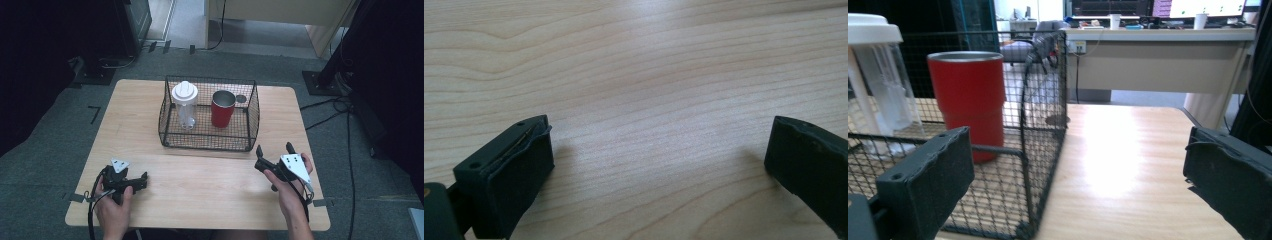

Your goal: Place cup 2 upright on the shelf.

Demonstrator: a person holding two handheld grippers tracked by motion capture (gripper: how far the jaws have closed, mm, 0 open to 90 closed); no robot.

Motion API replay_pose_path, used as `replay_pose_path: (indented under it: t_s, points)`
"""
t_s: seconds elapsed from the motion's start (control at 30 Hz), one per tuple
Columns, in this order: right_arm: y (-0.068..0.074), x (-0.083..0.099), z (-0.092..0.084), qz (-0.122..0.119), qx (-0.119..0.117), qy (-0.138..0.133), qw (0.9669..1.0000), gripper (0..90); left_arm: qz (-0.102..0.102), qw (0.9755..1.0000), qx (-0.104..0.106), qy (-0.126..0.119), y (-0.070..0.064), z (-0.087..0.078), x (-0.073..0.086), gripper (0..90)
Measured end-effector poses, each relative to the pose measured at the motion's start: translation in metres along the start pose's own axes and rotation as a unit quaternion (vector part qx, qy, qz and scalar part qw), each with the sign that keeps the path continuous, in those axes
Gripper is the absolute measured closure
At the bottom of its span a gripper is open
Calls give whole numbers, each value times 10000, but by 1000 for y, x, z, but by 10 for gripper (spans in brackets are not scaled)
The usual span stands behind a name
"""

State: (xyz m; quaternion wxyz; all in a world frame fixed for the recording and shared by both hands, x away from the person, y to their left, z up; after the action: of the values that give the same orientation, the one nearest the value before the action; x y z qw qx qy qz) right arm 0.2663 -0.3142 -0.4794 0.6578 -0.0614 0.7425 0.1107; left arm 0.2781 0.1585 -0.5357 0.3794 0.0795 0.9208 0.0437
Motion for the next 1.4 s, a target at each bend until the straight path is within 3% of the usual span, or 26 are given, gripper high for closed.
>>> replay_pose_path:
  t_s: [0.47, 0.77, 1.17, 1.37, 1.4]
  points:
    - [-32, 22, -30, 138, 359, 207, 9990, 0, 2, 10000, 0, 1, 0, 0, 0, 0]
    - [-47, 34, -45, 141, 424, 375, 9983, 0, 1, 10000, 0, 1, 0, 0, 0, 0]
    - [-73, 50, -65, 408, 547, 665, 9955, 0, -6, 10000, 7, -7, -1, 0, 0, 0]
    - [-81, 51, -72, 251, 460, 984, 9938, 36, 6, 10000, 12, -5, -1, 0, 0, 0]
    - [-84, 52, -73, 251, 411, 1307, 9902, 54, 5, 10000, 12, -7, -1, 0, 0, 0]
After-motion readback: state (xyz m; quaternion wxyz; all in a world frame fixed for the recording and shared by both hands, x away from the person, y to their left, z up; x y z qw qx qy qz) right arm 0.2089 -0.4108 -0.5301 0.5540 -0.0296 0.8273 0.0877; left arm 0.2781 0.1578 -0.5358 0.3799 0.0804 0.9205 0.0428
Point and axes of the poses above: each handheld gripper's, and its own axes: z roughly forward along the jaws, x roughly out of its underside, y roughly to its left, the point moved 2 cm from there along z, roughly forward along the jaws, and after that the axes turned 10 degrees about -x, right-handed, at the moved point
